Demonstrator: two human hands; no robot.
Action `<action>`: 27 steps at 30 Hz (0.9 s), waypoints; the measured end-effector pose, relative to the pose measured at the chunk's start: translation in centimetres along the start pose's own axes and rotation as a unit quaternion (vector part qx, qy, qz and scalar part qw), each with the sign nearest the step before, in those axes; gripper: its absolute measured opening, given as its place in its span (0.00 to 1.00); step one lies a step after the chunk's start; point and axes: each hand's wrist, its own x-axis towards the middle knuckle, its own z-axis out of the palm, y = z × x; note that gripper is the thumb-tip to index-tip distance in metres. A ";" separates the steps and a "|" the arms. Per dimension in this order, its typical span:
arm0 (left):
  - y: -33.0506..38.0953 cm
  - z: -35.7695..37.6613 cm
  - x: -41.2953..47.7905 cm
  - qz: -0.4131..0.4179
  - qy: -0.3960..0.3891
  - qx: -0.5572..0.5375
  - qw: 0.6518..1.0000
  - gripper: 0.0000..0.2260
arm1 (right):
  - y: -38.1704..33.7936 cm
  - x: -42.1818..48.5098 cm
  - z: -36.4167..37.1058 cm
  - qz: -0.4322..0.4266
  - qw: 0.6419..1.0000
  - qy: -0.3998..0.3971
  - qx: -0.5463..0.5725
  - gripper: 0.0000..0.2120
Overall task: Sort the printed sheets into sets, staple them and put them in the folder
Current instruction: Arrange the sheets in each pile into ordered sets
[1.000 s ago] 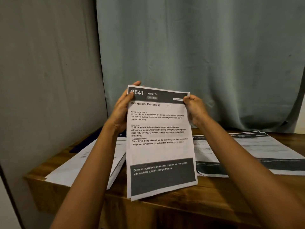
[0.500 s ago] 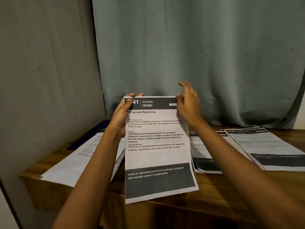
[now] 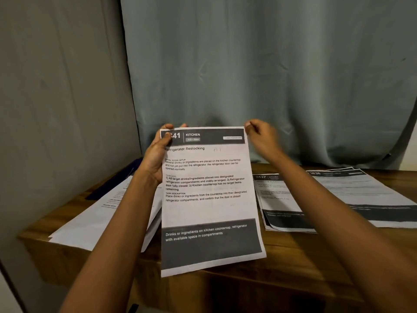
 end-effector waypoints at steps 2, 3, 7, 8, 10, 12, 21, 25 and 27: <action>-0.2 -0.3 0.3 -0.007 0.009 -0.006 1.000 0.08 | -0.3 -0.8 -0.2 0.124 0.978 0.011 0.166 0.13; -0.3 -0.4 0.4 -0.011 0.013 -0.010 1.000 0.08 | -0.4 -1.4 -0.2 0.193 0.952 -0.004 0.237 0.14; -0.6 -1.2 1.3 -0.025 0.039 -0.003 0.999 0.08 | -0.2 -5.7 -0.7 0.331 0.842 -0.208 0.372 0.19; -0.7 -1.5 1.7 -0.031 0.050 0.002 0.998 0.08 | 0.1 -6.6 -0.8 0.328 0.830 -0.241 0.382 0.19; -0.8 -2.1 2.3 -0.048 0.069 0.005 0.996 0.07 | 0.6 -8.0 -0.8 0.319 0.825 -0.266 0.384 0.17; -1.0 -2.4 2.8 -0.059 0.093 0.004 0.994 0.07 | 1.2 -9.0 -0.4 0.319 0.830 -0.280 0.362 0.14; -3.1 -3.0 4.3 -0.156 0.143 0.165 0.963 0.09 | 2.4 -8.0 2.3 0.363 0.884 -0.166 0.244 0.14; -4.7 -3.6 3.6 -0.211 0.061 0.283 0.933 0.09 | 3.5 -6.8 2.9 0.396 0.877 -0.157 0.222 0.15; -5.7 -4.2 3.3 -0.233 0.061 0.351 0.905 0.08 | 4.2 -6.2 3.5 0.408 0.878 -0.148 0.202 0.15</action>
